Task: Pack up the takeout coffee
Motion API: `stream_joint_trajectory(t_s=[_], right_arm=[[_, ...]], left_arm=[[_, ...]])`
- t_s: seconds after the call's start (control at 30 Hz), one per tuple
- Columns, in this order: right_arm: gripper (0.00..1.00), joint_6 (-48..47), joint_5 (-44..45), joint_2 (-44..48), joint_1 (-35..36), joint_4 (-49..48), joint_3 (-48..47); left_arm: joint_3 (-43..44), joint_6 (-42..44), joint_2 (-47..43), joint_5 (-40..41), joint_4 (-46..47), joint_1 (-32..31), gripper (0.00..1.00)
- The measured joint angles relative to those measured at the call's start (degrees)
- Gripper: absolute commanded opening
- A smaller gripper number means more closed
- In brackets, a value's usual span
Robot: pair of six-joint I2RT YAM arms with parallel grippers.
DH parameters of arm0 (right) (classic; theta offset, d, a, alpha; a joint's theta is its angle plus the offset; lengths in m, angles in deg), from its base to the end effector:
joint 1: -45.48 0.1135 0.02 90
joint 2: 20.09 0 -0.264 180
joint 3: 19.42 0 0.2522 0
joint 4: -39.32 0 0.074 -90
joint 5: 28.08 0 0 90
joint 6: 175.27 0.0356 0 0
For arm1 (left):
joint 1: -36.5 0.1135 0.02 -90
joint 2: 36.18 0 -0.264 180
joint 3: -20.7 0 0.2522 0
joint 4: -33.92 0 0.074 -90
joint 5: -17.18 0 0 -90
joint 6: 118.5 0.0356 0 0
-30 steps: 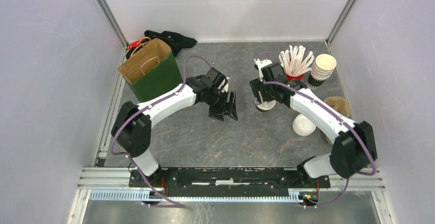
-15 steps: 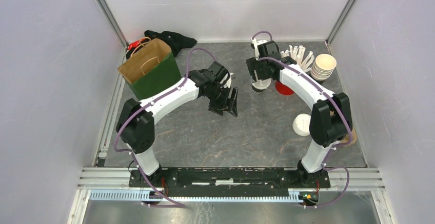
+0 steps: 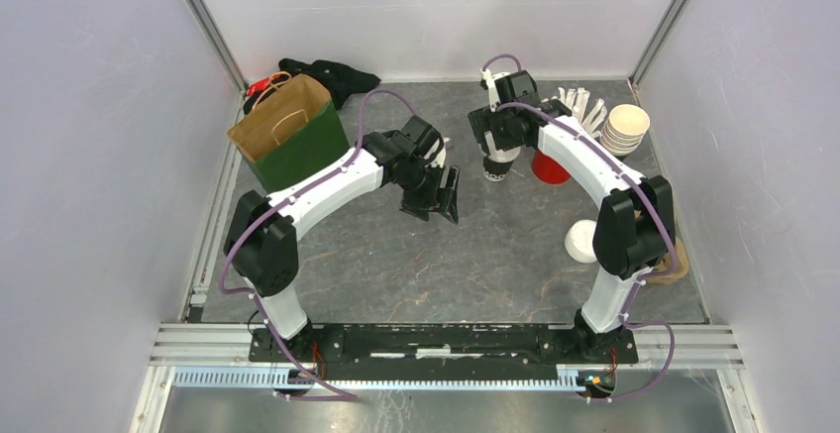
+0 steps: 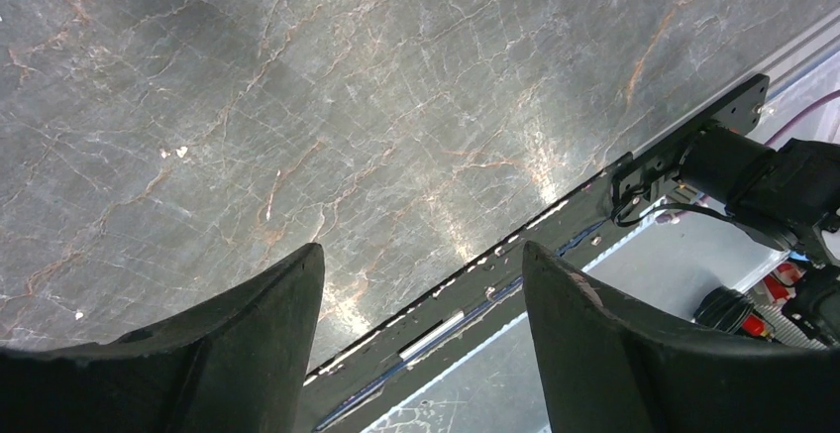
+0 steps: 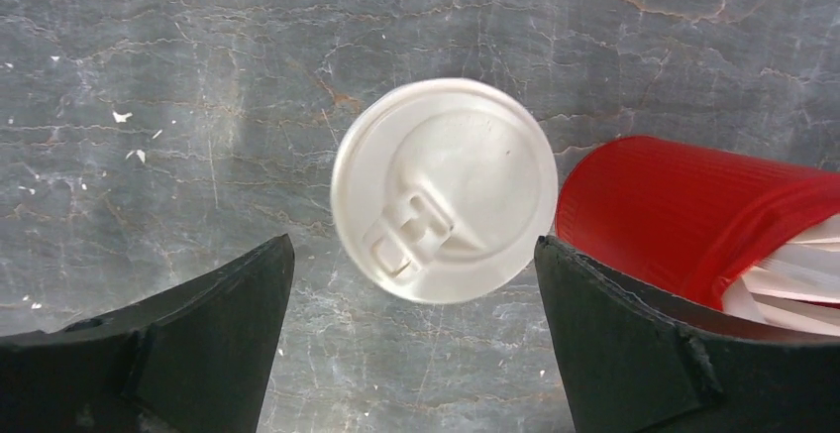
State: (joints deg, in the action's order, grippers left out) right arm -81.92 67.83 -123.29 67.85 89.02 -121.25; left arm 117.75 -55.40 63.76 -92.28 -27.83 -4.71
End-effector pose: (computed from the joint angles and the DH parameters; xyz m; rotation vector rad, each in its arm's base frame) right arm 0.3724 0.1493 0.2794 -0.3617 2.4301 0.0696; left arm 0.2657 -0.2484 0.2636 0.4664 2.8283 -0.7678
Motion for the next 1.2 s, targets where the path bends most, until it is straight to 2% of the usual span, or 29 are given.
stream_joint_trajectory(t_s=[0.43, 0.7, 0.93, 1.1, 1.2], right_arm=[[0.98, -0.81, -1.16, 1.11, -0.07, 9.44, -10.43], [0.98, -2.10, -0.07, 12.68, -2.80, 14.21, -7.17], [0.94, -1.62, 4.59, 23.45, -13.81, 18.86, -3.41], [0.80, 2.97, 4.68, 22.56, -25.68, 18.91, -3.54], [0.77, 7.32, 4.44, 18.91, -33.64, 17.88, -5.14]], left_arm=[[2.29, 1.25, 0.20, -0.57, 0.24, 0.00, 0.83], [9.31, 4.48, 0.20, -1.57, 0.79, 0.37, 0.89], [12.26, 7.67, -0.76, -1.97, 3.15, 1.33, 0.91], [12.28, 10.43, -1.46, -2.03, 3.17, 2.08, 0.91], [12.31, 12.15, -1.46, -2.12, 3.10, 2.78, 0.91]])
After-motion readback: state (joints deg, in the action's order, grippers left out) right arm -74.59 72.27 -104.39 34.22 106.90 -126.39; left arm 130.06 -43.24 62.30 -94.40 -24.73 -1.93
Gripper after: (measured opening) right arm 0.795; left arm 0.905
